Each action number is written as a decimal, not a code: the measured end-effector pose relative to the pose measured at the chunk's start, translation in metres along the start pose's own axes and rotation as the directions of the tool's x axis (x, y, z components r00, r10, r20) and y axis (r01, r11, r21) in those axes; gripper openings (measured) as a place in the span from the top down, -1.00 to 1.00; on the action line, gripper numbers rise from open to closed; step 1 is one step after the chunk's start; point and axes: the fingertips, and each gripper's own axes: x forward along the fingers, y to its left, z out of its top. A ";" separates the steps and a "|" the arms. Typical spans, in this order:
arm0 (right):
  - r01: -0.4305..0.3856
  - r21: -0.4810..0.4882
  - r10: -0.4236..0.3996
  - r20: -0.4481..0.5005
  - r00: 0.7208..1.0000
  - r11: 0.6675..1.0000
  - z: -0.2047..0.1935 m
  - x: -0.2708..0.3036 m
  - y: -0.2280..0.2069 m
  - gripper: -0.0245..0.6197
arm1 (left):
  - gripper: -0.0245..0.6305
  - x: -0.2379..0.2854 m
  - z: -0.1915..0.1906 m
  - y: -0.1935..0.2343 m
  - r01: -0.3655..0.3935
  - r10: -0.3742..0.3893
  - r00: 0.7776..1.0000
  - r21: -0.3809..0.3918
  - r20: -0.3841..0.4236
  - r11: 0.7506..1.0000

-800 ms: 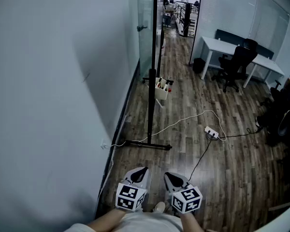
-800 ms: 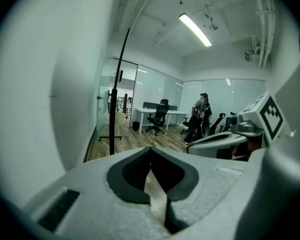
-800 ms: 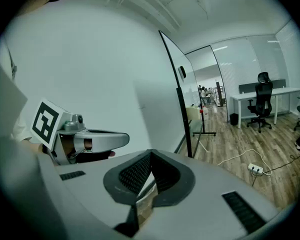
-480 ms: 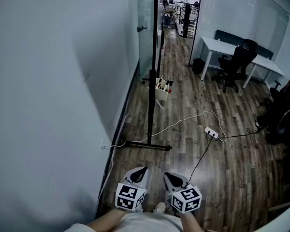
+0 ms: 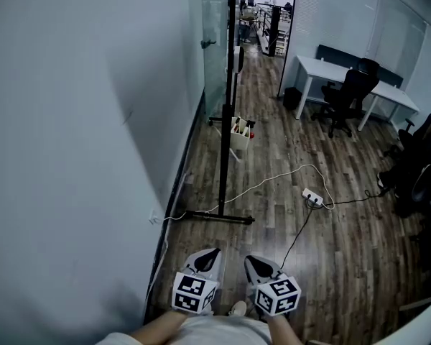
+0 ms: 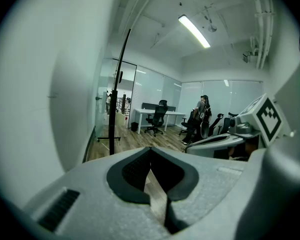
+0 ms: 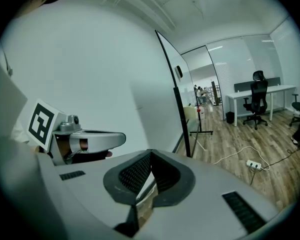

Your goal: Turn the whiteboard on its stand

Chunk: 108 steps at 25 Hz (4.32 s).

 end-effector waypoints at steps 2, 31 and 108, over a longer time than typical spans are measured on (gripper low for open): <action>0.005 0.000 -0.005 -0.002 1.000 1.000 -0.001 0.002 0.003 0.94 | 0.89 -0.002 -0.001 0.005 -0.003 0.003 1.000 0.000 -0.003 1.000; -0.022 -0.013 0.023 0.023 0.999 1.000 0.027 0.079 -0.009 0.94 | 0.89 0.038 0.025 0.073 0.028 -0.027 0.998 -0.024 0.050 0.999; -0.037 -0.063 0.038 0.017 0.999 0.997 0.197 0.287 -0.237 0.94 | 0.81 0.347 0.172 0.242 -0.186 0.186 0.982 -0.005 0.030 0.982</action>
